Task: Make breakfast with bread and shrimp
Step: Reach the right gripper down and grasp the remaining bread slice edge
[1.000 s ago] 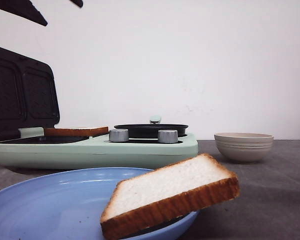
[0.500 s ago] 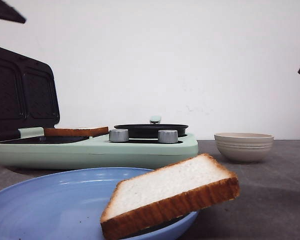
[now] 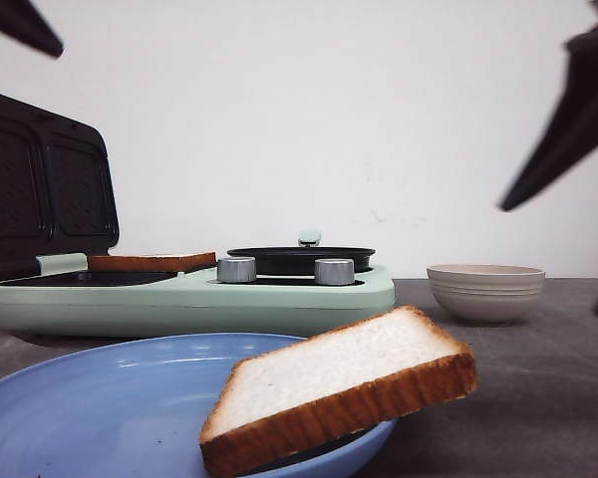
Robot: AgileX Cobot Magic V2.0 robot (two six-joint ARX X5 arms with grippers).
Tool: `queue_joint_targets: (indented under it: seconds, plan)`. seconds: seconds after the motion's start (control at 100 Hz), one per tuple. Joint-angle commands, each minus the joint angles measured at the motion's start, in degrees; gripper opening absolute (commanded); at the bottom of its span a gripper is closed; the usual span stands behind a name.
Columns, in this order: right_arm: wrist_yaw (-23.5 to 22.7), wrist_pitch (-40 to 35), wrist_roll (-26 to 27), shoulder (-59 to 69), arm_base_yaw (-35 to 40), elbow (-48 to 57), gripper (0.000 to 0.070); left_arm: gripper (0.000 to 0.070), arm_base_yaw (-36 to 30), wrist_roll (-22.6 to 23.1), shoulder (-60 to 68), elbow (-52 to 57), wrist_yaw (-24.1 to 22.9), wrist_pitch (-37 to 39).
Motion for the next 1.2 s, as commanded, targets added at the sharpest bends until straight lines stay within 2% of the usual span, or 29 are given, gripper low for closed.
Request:
queue_joint_targets:
  seconds: [0.0, 0.22, 0.4, 0.61, 0.67, 0.77, 0.88, 0.97, 1.19]
  plan:
    - [0.3, 2.9, 2.6, 3.2, 1.6, 0.1, 0.0548, 0.0659, 0.0, -0.8, -1.6, -0.6, -0.5, 0.9]
    - [0.3, 7.5, 2.7, 13.0, 6.6, 0.1, 0.0548, 0.0659, 0.0, -1.6, -6.7, -1.6, -4.4, 0.2]
    - [-0.1, 12.9, 5.4, 17.5, 11.6, 0.1, 0.0548, 0.0659, 0.0, -0.7, -10.0, -1.6, -8.7, -2.3]
    - [1.4, 17.1, 8.3, 19.0, 16.5, 0.1, 0.0540, 0.0659, 0.0, 0.1, -11.3, -1.6, -9.2, -3.7]
    - [2.3, 17.1, 8.4, 19.0, 17.4, 0.1, 0.0473, 0.0659, 0.0, 0.1, -11.4, -1.6, -9.2, -3.7]
    - [2.7, 17.1, 8.4, 19.0, 18.4, 0.1, 0.0309, 0.0659, 0.0, 0.1, -11.4, -1.6, -9.2, -3.7]
    - [2.9, 17.0, 8.5, 19.0, 18.9, 0.1, 0.0181, 0.0659, 0.0, 0.1, -11.4, -1.6, -9.2, -3.7]
    - [3.0, 17.0, 8.5, 19.0, 19.0, 0.1, 0.0004, 0.0659, 0.0, 0.1, -11.4, -1.6, -9.2, -3.7]
    - [2.9, 17.3, 8.5, 18.6, 19.0, 0.2, 0.0000, 0.0659, 0.0, 0.1, -11.4, -1.6, -9.2, -3.6]
